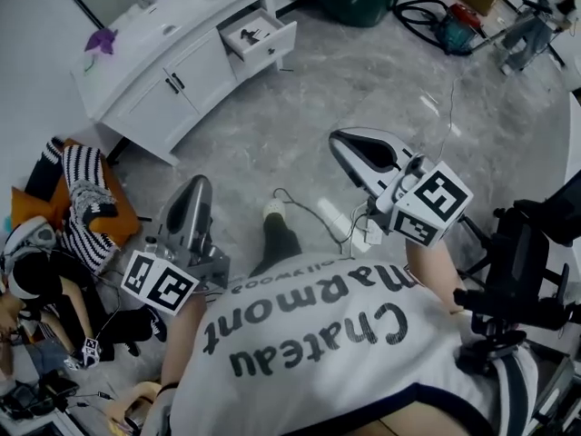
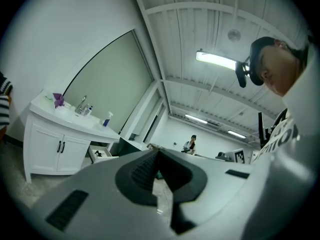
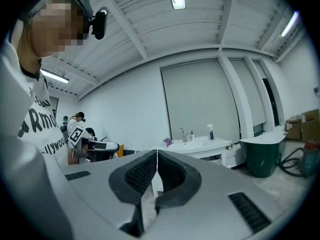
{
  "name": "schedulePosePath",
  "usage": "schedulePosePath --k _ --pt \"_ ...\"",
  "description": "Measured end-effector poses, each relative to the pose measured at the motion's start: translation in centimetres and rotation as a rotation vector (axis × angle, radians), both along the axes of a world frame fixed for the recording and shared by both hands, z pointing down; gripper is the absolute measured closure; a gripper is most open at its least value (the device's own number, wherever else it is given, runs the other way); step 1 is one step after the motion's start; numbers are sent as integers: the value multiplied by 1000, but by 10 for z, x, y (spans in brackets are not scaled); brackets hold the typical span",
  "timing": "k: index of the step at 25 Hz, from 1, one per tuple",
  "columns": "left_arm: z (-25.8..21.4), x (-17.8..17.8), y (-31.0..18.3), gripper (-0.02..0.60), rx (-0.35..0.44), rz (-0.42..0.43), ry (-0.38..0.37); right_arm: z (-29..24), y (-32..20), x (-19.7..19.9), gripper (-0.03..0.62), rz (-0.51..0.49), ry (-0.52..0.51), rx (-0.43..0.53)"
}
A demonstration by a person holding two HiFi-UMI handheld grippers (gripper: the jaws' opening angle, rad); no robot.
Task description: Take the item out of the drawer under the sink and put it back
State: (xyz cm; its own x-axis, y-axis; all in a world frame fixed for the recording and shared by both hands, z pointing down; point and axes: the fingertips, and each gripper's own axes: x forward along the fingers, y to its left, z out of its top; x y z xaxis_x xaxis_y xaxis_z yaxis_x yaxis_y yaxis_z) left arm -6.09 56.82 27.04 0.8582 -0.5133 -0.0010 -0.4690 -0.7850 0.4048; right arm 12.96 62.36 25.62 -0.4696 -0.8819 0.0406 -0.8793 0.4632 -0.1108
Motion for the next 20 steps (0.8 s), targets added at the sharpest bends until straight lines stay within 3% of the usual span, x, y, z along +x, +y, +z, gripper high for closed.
schedulePosePath --k 9,16,20 --pt "-23 13 -125 572 26 2 4 -13 -105 8 582 69 -6 -3" --pt "-24 12 -243 572 -8 33 26 -25 -210 9 580 116 7 -8" --pt "-29 14 -262 572 10 39 45 -31 -224 12 582 136 17 19"
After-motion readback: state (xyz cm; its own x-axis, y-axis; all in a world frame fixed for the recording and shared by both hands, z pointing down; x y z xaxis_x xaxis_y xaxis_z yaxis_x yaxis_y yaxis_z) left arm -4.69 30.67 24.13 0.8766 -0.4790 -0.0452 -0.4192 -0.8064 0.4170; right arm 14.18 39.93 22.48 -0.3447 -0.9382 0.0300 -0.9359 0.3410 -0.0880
